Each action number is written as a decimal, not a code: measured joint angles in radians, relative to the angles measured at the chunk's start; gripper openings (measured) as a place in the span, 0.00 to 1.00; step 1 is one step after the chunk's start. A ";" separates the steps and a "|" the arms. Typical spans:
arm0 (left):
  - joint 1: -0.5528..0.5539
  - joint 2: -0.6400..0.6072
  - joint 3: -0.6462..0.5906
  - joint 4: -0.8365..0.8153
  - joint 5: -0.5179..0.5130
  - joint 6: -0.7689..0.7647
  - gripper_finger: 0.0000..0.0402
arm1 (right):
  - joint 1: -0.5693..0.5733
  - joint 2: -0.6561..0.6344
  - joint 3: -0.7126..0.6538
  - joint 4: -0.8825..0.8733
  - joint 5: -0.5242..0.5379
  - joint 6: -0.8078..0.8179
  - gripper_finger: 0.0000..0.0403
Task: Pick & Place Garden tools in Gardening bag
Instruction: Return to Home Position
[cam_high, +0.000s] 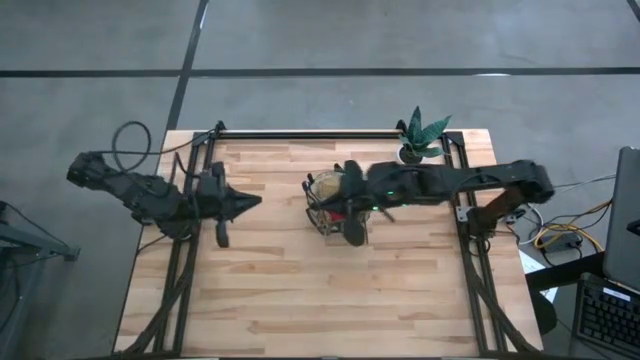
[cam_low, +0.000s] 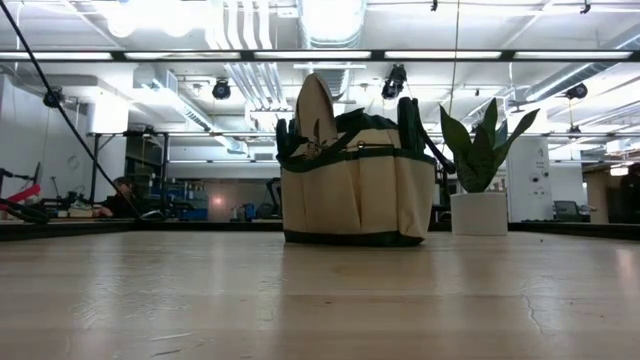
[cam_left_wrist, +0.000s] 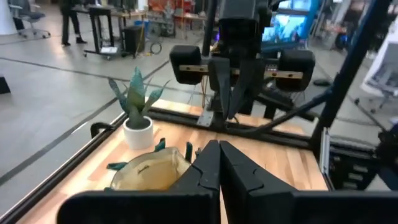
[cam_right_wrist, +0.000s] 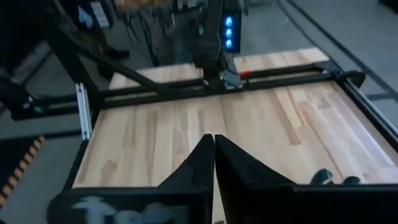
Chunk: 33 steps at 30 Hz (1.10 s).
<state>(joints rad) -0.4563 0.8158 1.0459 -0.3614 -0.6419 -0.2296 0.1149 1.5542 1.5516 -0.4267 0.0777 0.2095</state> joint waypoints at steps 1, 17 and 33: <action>0.004 0.000 -0.031 0.050 0.006 0.007 0.01 | 0.000 -0.036 -0.052 0.040 0.000 0.002 0.02; 0.151 -0.003 -0.444 0.509 0.113 -0.079 0.04 | 0.003 -0.508 -0.689 0.282 -0.191 0.085 0.02; 0.132 -0.268 -0.592 0.512 0.038 0.074 0.03 | 0.010 -0.865 -1.101 0.489 -0.091 0.061 0.02</action>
<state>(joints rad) -0.3241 0.5476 0.4541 0.1502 -0.6043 -0.1551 0.1253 0.6889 0.4509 0.0625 -0.0129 0.2709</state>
